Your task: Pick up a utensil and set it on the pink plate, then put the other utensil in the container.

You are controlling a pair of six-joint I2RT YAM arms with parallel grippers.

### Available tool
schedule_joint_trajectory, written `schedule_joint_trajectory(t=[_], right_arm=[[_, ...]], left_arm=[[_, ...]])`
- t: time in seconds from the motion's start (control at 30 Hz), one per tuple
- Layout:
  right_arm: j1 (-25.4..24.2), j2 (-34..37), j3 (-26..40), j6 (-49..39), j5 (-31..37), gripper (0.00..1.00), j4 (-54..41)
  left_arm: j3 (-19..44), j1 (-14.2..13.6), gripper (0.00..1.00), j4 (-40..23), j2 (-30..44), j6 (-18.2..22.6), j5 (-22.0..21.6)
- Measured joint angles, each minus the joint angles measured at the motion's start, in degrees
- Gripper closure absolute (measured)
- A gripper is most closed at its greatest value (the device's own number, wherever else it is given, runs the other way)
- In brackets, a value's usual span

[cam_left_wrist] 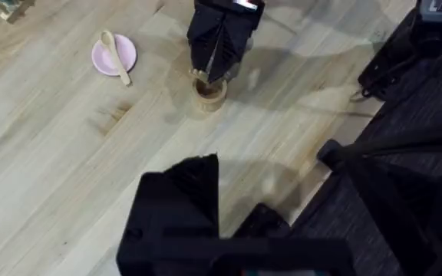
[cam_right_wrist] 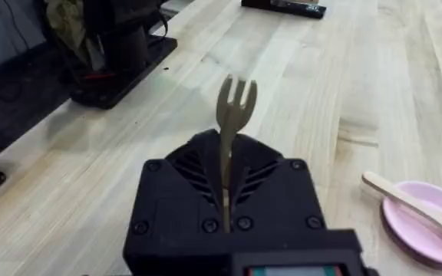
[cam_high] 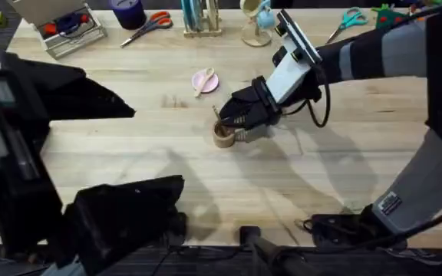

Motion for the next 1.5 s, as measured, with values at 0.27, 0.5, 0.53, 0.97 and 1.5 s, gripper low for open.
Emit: schedule_joint_trajectory(t=[0.27, 0.5, 0.53, 0.97, 1.5], right_arm=[[0.0, 0.01, 0.0, -0.18, 0.09, 0.944, 0.02], [0.0, 0.01, 0.0, -0.27, 0.13, 0.874, 0.11], [0.0, 0.01, 0.0, -0.31, 0.13, 0.864, 0.11], [0.0, 0.01, 0.0, -0.33, 0.17, 0.759, 0.19], [-0.23, 0.01, 0.0, 0.32, 0.13, 0.149, 0.42]], left_arm=[[0.0, 0.0, 0.007, 0.0, 0.02, 0.01, 0.0], [0.0, 0.0, 0.007, 0.02, 0.02, -0.01, 0.0], [0.0, 0.0, 0.007, 0.0, 0.01, 0.01, 0.0], [0.0, 0.0, 0.007, 0.0, 0.01, -0.01, -0.01], [0.0, 0.0, 0.008, 0.0, 0.0, -0.01, 0.0]])
